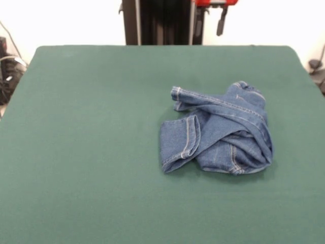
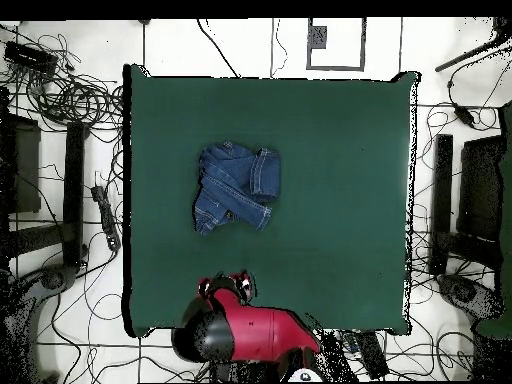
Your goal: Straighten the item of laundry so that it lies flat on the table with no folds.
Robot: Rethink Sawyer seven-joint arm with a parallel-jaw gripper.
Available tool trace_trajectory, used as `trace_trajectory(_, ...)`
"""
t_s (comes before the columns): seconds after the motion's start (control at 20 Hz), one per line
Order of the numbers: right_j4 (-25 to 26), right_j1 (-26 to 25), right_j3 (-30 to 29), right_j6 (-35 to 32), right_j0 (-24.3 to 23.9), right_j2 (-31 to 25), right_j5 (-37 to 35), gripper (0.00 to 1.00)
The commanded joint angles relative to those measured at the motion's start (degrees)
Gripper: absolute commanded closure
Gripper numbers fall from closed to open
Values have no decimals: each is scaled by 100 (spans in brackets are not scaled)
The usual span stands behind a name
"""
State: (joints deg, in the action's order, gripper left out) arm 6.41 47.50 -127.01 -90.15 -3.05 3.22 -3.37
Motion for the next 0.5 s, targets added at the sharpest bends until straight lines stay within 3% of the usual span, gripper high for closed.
trace_trajectory(0.05,131,-346,-340,-1075,-84,-291,385,0)
trace_trajectory(0.3,204,-622,-316,-1137,-75,-239,682,0)
trace_trajectory(0.5,227,-520,-487,-1183,-36,-216,759,0)
